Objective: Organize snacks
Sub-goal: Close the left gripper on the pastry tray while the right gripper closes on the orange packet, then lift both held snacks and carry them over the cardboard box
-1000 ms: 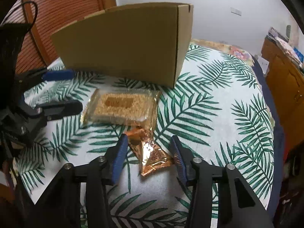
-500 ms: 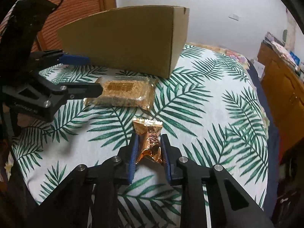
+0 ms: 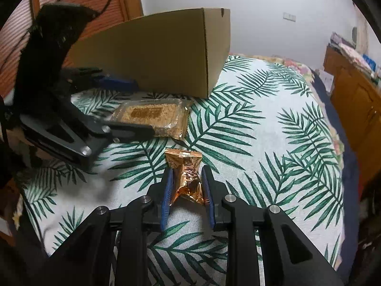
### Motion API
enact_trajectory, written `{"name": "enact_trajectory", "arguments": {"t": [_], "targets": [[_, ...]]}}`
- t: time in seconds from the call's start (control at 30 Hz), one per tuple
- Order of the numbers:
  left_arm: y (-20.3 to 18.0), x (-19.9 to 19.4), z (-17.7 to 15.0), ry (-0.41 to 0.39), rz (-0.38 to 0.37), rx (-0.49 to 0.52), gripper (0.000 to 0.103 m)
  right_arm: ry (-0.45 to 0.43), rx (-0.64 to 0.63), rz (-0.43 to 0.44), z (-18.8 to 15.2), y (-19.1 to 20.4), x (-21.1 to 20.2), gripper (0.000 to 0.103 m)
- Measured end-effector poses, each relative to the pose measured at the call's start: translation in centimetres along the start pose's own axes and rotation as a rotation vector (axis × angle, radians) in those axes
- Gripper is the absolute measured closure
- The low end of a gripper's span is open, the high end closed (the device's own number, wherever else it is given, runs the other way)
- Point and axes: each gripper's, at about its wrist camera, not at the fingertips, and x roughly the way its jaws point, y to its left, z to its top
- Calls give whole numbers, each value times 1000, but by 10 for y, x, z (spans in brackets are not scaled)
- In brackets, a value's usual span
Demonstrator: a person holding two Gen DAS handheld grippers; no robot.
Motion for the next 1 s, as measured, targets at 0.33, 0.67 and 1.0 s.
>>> {"name": "enact_trajectory", "arguments": {"t": [0.33, 0.67, 1.0], "targets": [[3, 6, -3, 7, -28, 9, 22, -6, 5, 2, -1, 0, -2, 81], [0, -9, -13, -11, 9, -24, 56, -6, -5, -6, -1, 1, -3, 81], [0, -39, -26, -104, 31, -163, 57, -7, -15, -20, -2, 3, 0, 81]]}}
